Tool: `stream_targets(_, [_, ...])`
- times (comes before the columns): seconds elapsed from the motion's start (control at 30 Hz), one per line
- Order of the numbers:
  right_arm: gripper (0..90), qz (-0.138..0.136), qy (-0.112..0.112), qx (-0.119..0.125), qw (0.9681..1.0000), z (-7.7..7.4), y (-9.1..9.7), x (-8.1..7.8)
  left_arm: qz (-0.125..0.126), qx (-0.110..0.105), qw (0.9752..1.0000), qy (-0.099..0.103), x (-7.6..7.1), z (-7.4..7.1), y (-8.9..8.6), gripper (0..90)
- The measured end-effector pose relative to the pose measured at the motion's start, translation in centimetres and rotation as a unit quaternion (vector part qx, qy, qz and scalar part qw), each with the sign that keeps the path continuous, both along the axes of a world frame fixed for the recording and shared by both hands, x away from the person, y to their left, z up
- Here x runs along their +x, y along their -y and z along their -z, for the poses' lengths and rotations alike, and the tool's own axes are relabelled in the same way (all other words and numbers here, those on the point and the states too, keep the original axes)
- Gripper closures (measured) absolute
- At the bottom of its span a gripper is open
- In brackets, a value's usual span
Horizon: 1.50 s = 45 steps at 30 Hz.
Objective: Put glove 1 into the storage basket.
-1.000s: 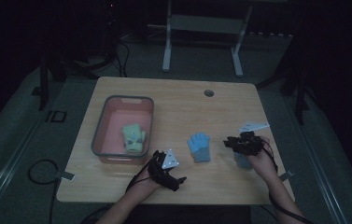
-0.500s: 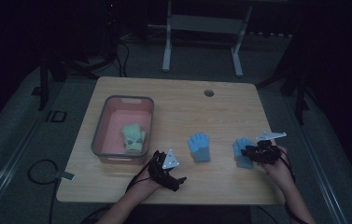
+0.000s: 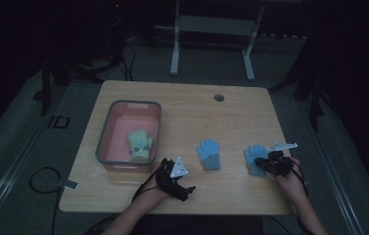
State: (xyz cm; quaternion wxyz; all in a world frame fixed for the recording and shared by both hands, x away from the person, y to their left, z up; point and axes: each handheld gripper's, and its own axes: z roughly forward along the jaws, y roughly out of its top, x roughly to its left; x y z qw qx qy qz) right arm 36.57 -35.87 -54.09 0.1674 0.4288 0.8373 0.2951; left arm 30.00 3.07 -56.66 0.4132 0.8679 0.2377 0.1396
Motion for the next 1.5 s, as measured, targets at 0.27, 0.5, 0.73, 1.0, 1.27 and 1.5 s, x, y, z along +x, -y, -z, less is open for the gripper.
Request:
stream_targets(0.27, [86.7,-0.003,0.032,0.057,0.9979,-3.0,0.1,-0.1,-0.001,0.003,1.0000,0.000,0.1,0.1,0.0,2.5])
stream_targets(0.5, [86.8,-0.018,0.064,0.072,0.9952,-6.0,-1.3,0.4,0.000,0.004,1.0000,0.001,0.0,0.0,0.1,2.5])
stream_targets(0.73, [86.8,-0.047,0.076,0.085,0.9924,-7.5,-3.7,1.1,0.000,-0.009,1.0000,-0.001,0.1,-0.1,-0.1,2.5])
stream_targets(1.0, [86.8,-0.099,0.061,0.074,0.9904,-7.0,-8.5,2.0,0.002,-0.005,1.0000,0.004,0.0,-0.1,0.0,2.6])
stream_targets(1.27, [86.5,-0.131,0.049,0.073,0.9874,-6.2,-11.7,2.2,0.004,-0.005,0.9999,0.011,-0.1,-0.1,0.0,2.6])
stream_targets(1.5, [86.5,-0.156,0.030,0.056,0.9857,-5.1,-13.6,2.2,0.008,-0.003,0.9999,0.014,-0.1,-0.1,0.0,2.6])
